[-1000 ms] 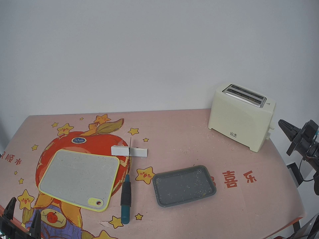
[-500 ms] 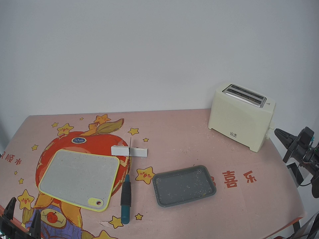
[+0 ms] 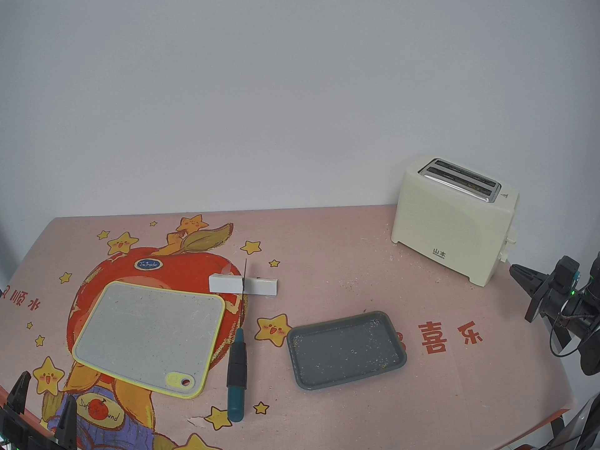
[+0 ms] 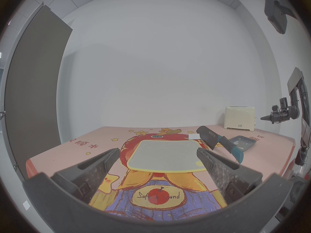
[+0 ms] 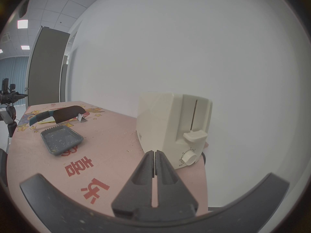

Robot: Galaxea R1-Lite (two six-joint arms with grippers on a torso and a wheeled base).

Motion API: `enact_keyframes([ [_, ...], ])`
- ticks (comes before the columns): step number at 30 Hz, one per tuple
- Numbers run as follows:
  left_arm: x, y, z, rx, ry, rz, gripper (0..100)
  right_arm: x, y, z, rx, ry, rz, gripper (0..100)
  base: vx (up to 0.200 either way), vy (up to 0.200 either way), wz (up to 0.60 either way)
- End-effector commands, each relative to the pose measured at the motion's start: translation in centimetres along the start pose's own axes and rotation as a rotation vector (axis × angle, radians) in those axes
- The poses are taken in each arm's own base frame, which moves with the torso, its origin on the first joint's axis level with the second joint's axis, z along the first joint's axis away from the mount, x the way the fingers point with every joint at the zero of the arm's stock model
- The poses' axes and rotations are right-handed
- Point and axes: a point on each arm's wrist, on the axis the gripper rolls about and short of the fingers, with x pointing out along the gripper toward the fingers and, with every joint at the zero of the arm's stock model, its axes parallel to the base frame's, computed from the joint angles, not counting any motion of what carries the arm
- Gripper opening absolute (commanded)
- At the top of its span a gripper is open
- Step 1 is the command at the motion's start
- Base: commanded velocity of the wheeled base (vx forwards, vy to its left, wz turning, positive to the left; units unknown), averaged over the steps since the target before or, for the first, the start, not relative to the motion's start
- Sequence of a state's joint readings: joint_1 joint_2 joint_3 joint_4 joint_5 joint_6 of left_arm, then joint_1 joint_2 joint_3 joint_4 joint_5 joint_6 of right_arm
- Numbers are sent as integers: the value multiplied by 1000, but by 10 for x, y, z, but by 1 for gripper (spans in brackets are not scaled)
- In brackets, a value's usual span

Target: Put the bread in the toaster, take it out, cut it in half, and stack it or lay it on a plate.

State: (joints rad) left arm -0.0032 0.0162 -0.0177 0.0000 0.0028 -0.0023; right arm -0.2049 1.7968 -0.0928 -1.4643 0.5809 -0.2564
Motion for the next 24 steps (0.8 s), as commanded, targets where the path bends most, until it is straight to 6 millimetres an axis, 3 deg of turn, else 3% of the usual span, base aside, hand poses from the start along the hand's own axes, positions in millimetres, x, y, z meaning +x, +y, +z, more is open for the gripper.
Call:
enact_keyframes([
  [1,0,0,-5,-1,6,0,100,2,-7,-8,20,27,-21,0,0,0,0],
  [24,0,0,-5,-1,6,0,100,25,-27,-10,39,17,-83,0,0,0,0],
])
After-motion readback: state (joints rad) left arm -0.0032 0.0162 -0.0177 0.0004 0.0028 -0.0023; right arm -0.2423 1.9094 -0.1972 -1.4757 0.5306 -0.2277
